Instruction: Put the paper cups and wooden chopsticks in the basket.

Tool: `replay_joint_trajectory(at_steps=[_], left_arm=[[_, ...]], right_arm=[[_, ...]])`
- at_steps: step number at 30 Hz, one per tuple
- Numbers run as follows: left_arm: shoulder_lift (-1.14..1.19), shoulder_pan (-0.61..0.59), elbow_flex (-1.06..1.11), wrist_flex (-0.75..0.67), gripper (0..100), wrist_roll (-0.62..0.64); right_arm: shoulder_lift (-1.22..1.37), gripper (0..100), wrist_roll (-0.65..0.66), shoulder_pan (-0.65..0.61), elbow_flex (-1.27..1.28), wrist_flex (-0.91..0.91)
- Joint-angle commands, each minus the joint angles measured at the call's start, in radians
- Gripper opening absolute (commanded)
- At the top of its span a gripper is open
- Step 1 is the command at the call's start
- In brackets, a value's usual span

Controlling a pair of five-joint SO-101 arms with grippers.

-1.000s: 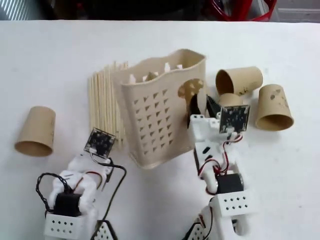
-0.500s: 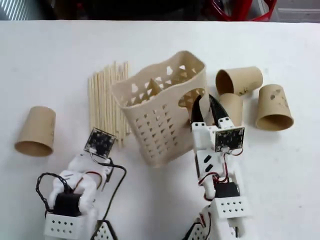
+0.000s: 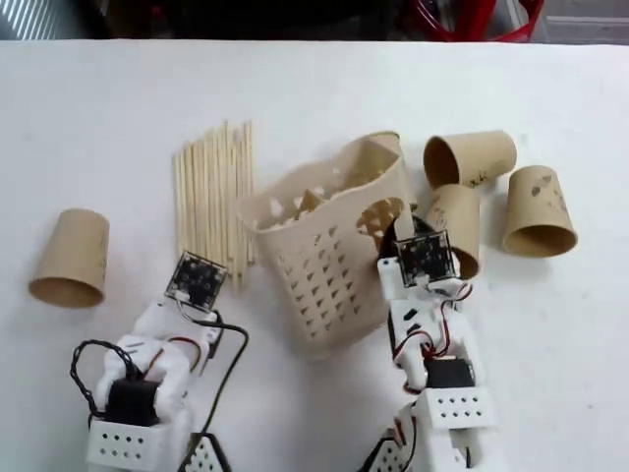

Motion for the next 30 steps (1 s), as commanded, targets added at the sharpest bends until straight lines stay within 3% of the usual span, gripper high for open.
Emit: replay_joint_trajectory(at_steps=[1,6,10,18,20,22,24,27,30], left_arm=[[-0.004,0.007,-0.003,-0.020,13,-0.003],[-0.004,0.007,-0.003,-0.020,13,-0.003],[-0.004,0.007,-0.003,-0.020,13,-0.003],[-0.007,0.007,-0.005,-0.025,13,-0.011],[-0.007,0.005,-0.011,-0.060,14,-0.071],[-0.007,-0.002,-0.035,-0.120,13,-0.241],[-0.007,-0.070,-0.110,-0.129,13,-0.377],[-0.001,-0.220,-0.295,-0.130,13,-0.242],[0.002,-0.306,-0.499,-0.087,14,-0.229]], right_arm=[[-0.010,1.9,0.032,0.021,0.006,0.015],[-0.010,1.9,0.020,0.022,0.000,-0.047],[-0.010,1.8,-0.087,0.021,-0.011,-0.125],[-0.008,1.8,-0.097,-0.022,-0.106,-0.125],[-0.002,1.8,-0.098,-0.064,-0.120,-0.125],[-0.002,1.8,-0.101,-0.111,-0.126,-0.125],[-0.005,1.8,-0.101,-0.150,-0.126,-0.125],[-0.008,1.8,-0.101,-0.174,-0.126,-0.125],[-0.008,1.8,-0.101,-0.166,-0.121,-0.125]])
